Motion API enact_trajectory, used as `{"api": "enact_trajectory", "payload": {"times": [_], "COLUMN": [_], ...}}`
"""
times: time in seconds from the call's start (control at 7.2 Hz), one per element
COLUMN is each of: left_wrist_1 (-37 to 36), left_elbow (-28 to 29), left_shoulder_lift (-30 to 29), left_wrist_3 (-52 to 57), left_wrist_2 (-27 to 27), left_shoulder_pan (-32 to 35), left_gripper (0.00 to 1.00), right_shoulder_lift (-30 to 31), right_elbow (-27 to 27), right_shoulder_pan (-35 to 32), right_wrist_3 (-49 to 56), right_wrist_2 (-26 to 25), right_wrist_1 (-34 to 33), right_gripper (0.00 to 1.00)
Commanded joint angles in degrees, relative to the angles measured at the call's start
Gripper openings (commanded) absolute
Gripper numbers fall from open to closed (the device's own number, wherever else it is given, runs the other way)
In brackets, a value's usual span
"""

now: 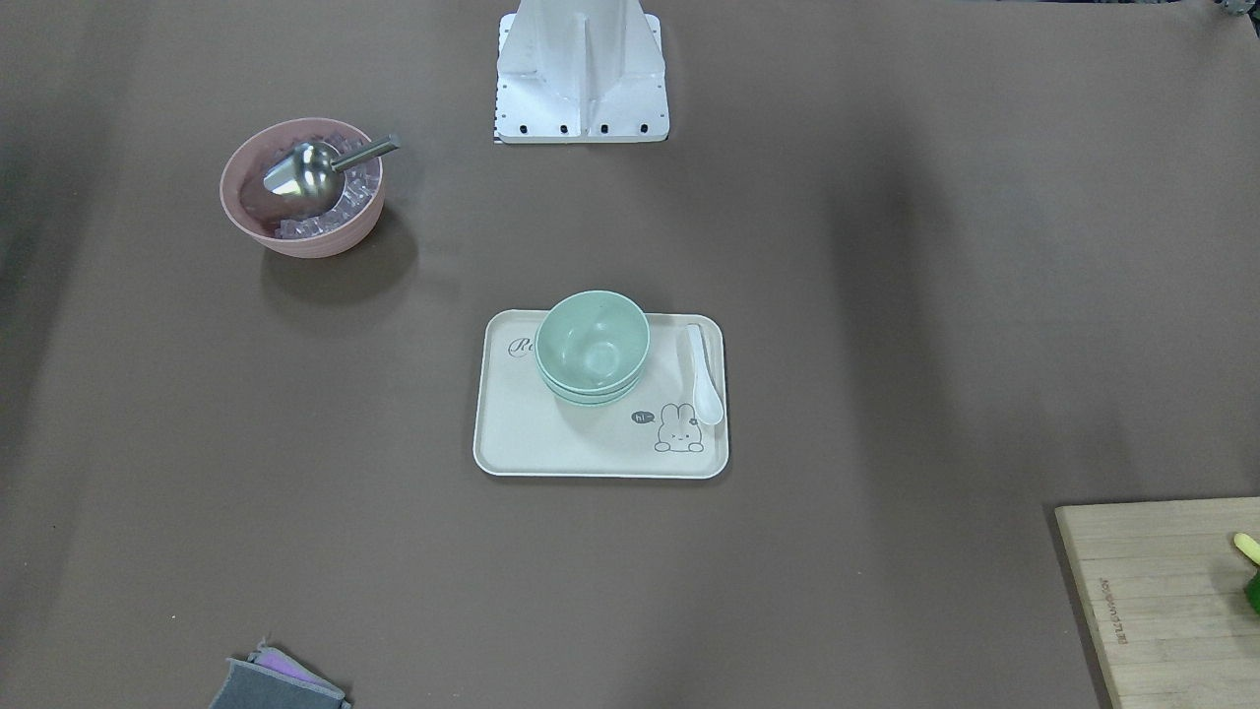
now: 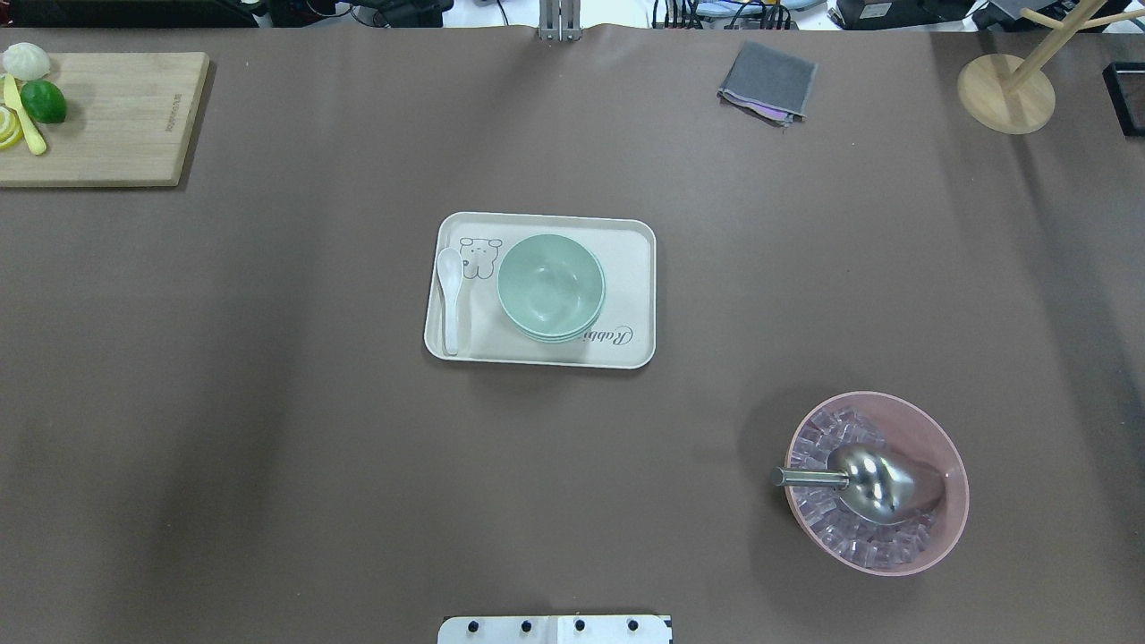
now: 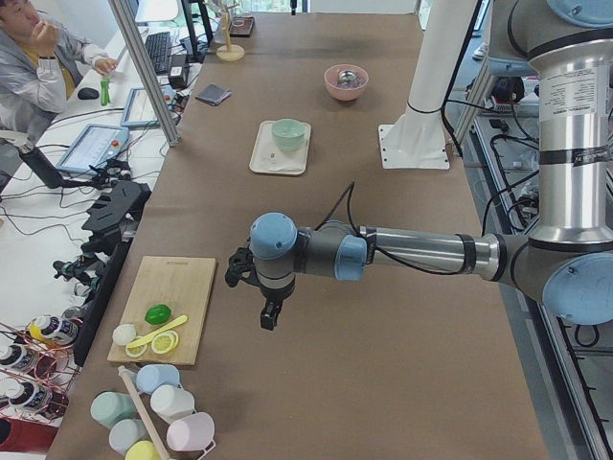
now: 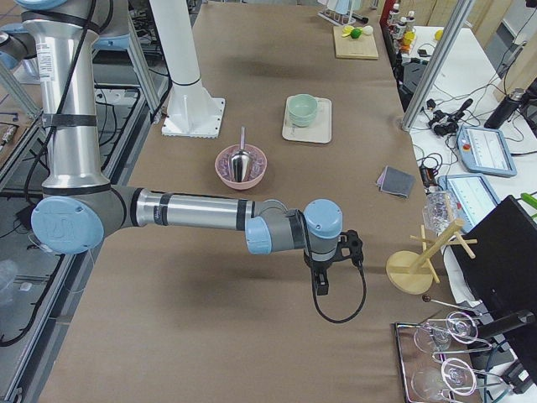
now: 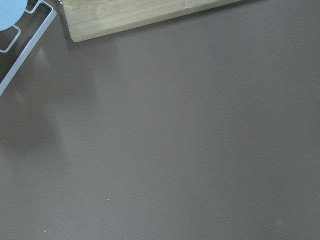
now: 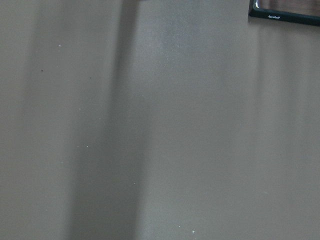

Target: Stack green bowls together

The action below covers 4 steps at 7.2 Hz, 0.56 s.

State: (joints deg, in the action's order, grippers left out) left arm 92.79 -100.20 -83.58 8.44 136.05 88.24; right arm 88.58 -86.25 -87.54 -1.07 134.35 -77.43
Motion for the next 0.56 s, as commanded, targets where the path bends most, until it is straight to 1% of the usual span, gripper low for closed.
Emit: {"api": "enact_trajectory", "payload": {"times": [0.0,0.42], "left_wrist_1": [-0.07,0.02], "left_elbow": [-0.09,-0.44], "left_shoulder_lift": [0.00,0.00], "left_wrist_3": [-0.09,0.00], "left_wrist_2": [0.00,0.00], "left_shoulder_pan": [0.00,0.00], "left_gripper": [0.98,0.98], "right_shoulder_lift": [0.01,0.01], "right_elbow": [0.03,-0.06], "right_shoulder_pan": [0.09,0.26], "right_wrist_3": [-0.33,-0.33], "right_wrist_2": [0.65,0.65], "right_wrist_1": [0.00,0.00], "right_gripper": [1.00,1.00]}}
